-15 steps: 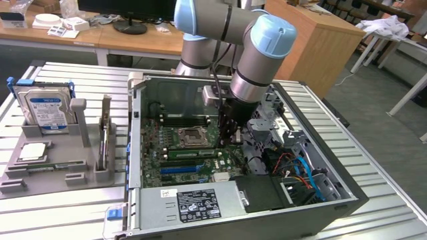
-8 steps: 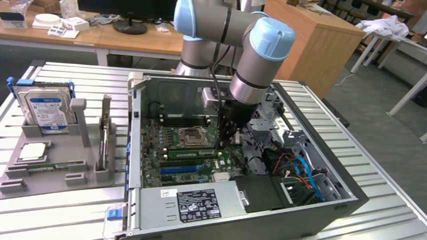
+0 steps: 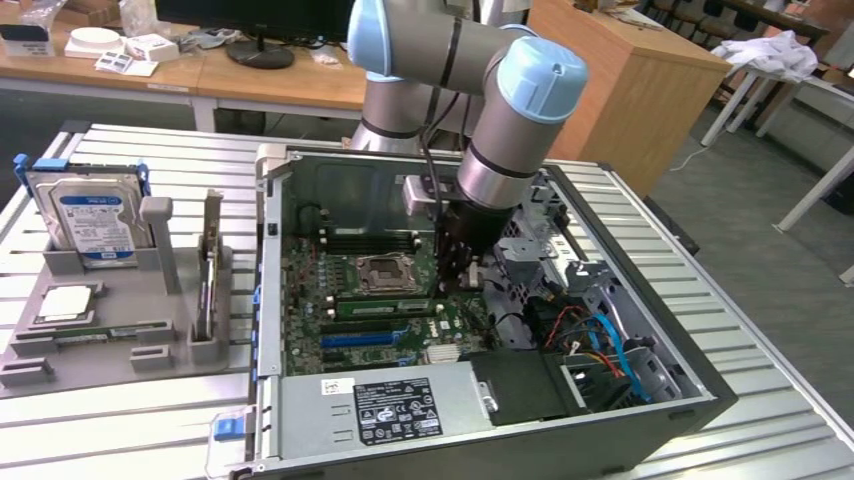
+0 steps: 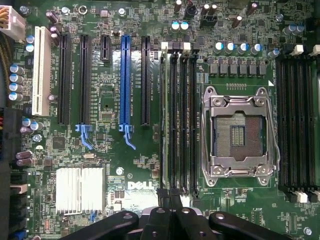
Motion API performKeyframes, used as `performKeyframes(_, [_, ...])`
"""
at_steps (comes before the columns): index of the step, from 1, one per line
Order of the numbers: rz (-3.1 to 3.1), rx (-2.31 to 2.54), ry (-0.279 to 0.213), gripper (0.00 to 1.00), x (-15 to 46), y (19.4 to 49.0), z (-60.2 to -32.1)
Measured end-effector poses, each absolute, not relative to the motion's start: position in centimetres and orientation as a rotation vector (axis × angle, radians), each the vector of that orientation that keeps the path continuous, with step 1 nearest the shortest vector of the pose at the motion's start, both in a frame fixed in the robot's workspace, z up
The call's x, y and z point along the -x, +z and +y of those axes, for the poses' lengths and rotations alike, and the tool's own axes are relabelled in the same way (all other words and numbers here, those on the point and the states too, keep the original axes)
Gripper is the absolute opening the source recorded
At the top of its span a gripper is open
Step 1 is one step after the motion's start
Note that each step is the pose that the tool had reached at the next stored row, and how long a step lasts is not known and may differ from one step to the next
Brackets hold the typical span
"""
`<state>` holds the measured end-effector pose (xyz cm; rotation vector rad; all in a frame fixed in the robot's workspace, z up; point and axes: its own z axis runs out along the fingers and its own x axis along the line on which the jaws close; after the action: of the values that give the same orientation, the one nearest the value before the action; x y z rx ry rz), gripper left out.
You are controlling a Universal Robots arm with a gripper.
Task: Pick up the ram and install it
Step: 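Press down the ram until it locks into place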
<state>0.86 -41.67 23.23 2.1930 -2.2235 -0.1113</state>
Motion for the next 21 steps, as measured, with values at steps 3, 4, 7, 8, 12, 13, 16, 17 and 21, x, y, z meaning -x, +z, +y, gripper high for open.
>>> performKeyframes(3, [-2.224, -2.193, -0.111, 0.11, -0.86, 23.15, -41.66])
performKeyframes(4, [-2.224, -2.193, -0.111, 0.11, -0.86, 23.02, -41.66])
performKeyframes(7, [-2.224, -2.193, -0.111, 0.11, -0.86, 22.86, -41.66])
performKeyframes(8, [-2.224, -2.193, -0.111, 0.11, -0.86, 22.86, -41.66])
performKeyframes(12, [-2.224, -2.193, -0.111, 0.11, -0.86, 22.67, -41.66])
performKeyframes(13, [-2.224, -2.193, -0.111, 0.11, -0.86, 22.63, -41.66])
performKeyframes(16, [-2.223, -2.193, -0.111, 0.11, -0.86, 22.63, -41.67])
performKeyframes(17, [-2.224, -2.193, -0.111, 0.11, -0.86, 22.61, -41.66])
performKeyframes(21, [-2.223, -2.193, -0.111, 0.11, -0.86, 22.39, -41.66])
